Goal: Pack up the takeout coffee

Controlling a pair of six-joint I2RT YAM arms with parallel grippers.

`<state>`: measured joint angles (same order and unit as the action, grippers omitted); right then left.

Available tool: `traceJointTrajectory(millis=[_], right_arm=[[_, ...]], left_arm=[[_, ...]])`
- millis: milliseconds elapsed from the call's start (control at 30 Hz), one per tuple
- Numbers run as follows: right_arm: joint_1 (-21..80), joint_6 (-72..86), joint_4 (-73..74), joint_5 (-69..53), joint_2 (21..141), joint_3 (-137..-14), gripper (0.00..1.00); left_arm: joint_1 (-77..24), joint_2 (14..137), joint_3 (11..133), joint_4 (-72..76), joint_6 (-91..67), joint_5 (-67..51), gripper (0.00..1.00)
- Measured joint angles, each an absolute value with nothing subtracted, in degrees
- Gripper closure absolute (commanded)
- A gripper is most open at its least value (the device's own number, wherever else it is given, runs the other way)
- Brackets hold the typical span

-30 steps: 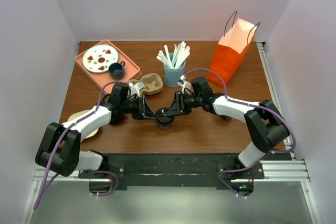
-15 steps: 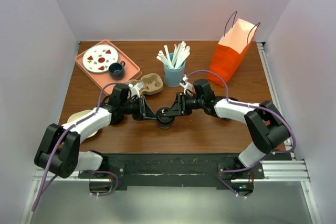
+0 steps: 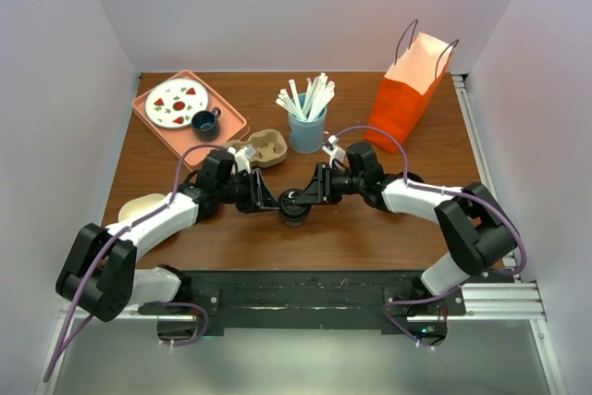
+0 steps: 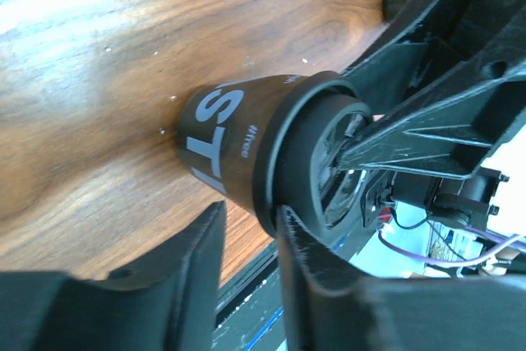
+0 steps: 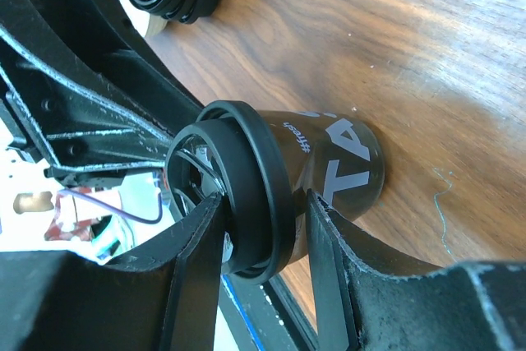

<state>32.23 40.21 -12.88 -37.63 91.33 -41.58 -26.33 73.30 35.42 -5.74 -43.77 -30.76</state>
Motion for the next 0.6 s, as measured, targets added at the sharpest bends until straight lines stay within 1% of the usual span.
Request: traceJointTrajectory(millis=[100,200,333,500,567,600], right_arm=[[32.2,40.8,-12.6,-36.8,90.4,-41.5,0.75],[32.4,41.8,-12.5,-35.9,89.7,-41.1,0.75],[33.0,43.2,-12.8,-34.3,88.8,-40.5,0.75],[33.8,45.3,-13.1,-32.5,88.0,-39.9,0.75],[34.1,46.0,-13.1,-32.1,87.9,-39.9,0.75],[34.2,46.2,-13.1,-32.0,87.9,-39.8,0.75]], left_arm=[[-26.4,72.9,35.4,-7.0,-44.5,-29.6,0.49],[-26.5,71.9,35.1,-7.9,-44.9,-28.2,0.47],[-27.2,69.8,33.2,-7.5,-46.8,-27.8,0.47],[-28.9,67.0,30.0,-3.3,-49.9,-31.0,0.46],[-29.3,66.0,29.5,-1.7,-50.6,-31.9,0.48],[-29.3,65.7,29.3,-1.0,-51.0,-32.2,0.50]])
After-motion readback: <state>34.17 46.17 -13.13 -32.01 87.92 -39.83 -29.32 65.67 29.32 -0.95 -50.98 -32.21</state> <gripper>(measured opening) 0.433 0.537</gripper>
